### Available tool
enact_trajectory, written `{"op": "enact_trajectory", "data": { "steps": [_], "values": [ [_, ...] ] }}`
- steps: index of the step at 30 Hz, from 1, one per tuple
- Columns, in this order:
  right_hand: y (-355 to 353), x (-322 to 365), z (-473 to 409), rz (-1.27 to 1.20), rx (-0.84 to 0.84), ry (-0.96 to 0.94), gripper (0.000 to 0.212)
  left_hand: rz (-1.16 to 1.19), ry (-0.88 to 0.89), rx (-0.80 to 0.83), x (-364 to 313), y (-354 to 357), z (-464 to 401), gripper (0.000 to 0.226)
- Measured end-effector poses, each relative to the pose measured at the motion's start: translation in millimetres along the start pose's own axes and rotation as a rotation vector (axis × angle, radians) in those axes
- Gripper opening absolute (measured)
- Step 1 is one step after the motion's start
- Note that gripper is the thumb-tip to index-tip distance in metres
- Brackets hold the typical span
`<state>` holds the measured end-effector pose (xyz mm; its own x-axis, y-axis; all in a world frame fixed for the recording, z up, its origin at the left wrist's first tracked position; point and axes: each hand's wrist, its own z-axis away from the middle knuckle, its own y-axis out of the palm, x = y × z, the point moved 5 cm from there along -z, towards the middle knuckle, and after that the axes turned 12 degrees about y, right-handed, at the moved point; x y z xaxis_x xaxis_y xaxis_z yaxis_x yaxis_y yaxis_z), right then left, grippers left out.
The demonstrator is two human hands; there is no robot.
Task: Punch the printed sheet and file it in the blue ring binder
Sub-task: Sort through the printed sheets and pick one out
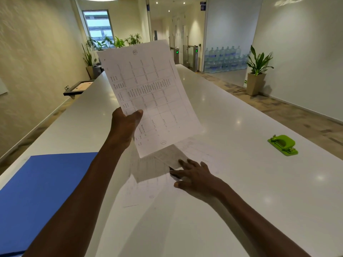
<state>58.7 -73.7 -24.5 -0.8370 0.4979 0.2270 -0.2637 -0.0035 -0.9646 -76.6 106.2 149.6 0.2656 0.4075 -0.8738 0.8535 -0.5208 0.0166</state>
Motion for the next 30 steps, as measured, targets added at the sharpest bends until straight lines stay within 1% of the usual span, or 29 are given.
{"op": "enact_trajectory", "data": {
  "steps": [4, 9, 12, 15, 17, 19, 21, 22, 24, 25, 27, 30],
  "values": [
    [-8, -40, 5, -0.033, 0.008, 0.028, 0.055, 0.002, -0.015, -0.011, 6, 1, 1, 0.042],
    [-18, -80, 11, -0.035, 0.036, 0.062, 0.055, -0.008, -0.021, -0.018, 10, 6, -1, 0.038],
    [-22, -97, 14, -0.040, 0.054, 0.070, 0.054, -0.007, -0.030, -0.029, 13, 14, 1, 0.042],
    [-28, -101, 17, -0.085, 0.040, 0.050, 0.061, -0.004, -0.040, -0.024, 18, 21, 4, 0.043],
    [-38, -107, 15, -0.201, -0.052, 0.077, 0.067, 0.006, -0.043, -0.026, 20, 24, 5, 0.041],
    [-49, -121, 5, -0.305, -0.204, 0.147, 0.066, 0.005, -0.031, -0.030, 21, 27, 7, 0.041],
    [-61, -140, -10, -0.305, -0.316, 0.209, 0.071, -0.003, -0.022, -0.030, 22, 28, 8, 0.041],
    [-65, -152, -19, -0.286, -0.331, 0.244, 0.072, -0.010, -0.020, -0.025, 23, 29, 9, 0.041],
    [-77, -169, -30, -0.247, -0.332, 0.323, 0.065, -0.014, -0.018, -0.017, 25, 29, 10, 0.041],
    [-81, -175, -35, -0.222, -0.331, 0.356, 0.064, -0.017, -0.018, -0.017, 26, 29, 10, 0.041],
    [-85, -182, -40, -0.156, -0.292, 0.424, 0.071, -0.029, -0.018, -0.022, 26, 30, 9, 0.040],
    [-82, -187, -47, -0.037, -0.167, 0.487, 0.080, -0.026, -0.009, -0.022, 25, 32, 6, 0.039]
  ]
}}
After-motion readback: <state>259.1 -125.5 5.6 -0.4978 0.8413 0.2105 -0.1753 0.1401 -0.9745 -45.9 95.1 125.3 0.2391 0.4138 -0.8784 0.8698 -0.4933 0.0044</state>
